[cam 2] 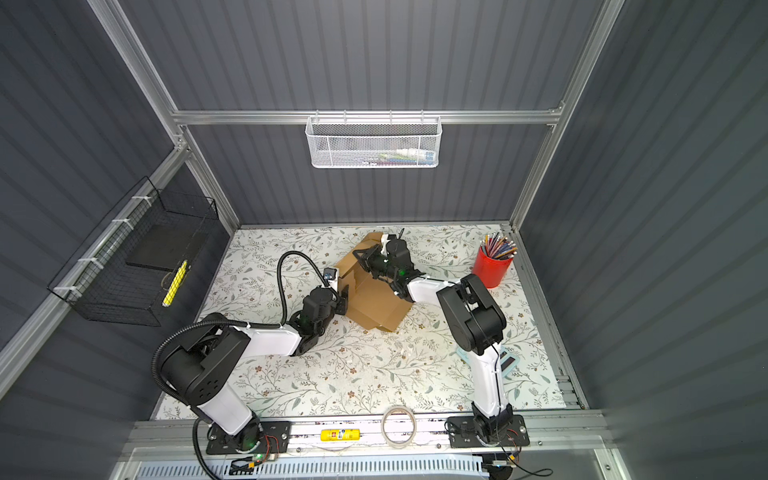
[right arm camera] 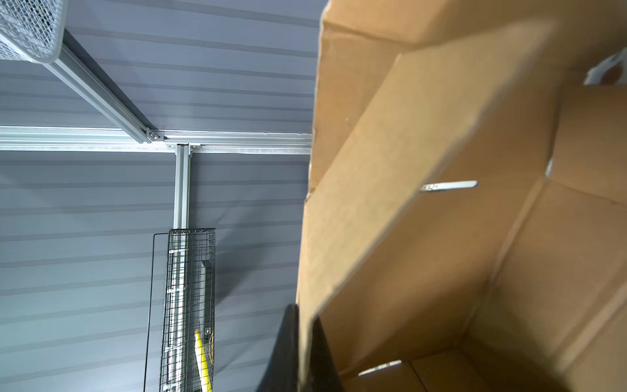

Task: Fold the paper box

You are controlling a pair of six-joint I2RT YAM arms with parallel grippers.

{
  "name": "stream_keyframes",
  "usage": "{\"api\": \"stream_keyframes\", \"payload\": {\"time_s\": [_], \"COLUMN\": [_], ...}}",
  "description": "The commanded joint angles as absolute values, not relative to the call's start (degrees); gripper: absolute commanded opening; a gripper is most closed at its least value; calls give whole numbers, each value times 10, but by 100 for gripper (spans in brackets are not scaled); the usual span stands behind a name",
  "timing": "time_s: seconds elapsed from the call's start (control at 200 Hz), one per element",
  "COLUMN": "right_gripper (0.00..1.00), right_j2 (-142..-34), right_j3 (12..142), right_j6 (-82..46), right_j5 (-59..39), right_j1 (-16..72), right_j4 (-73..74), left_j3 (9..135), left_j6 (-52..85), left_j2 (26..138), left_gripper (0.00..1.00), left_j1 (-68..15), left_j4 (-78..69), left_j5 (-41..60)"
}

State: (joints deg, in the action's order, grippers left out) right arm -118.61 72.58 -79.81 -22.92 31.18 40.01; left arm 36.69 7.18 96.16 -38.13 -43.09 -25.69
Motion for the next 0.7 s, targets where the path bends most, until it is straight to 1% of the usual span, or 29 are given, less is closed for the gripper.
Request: {"api": "stream_keyframes", "payload": {"time_s": [0.0,0.345,0.69], "right_gripper": [0,0,0], "right_j2": [-1182,-1181,-1181], "right_j3": [703,692,690], "right_j6": [-798,-802,-804], "right_j5": [-238,-228,-222], "right_j1": [317,317,318], "right_j4": [366,373,370], "left_j3": [358,358,377], "left_j6": [84,90,97], "left_j2": [966,964,989], "left_gripper": [57,58,59], "left_j1": [-384,-393,-407], "left_j4": [-469,-478,-494], "left_j5": [-296,-331,-372]}}
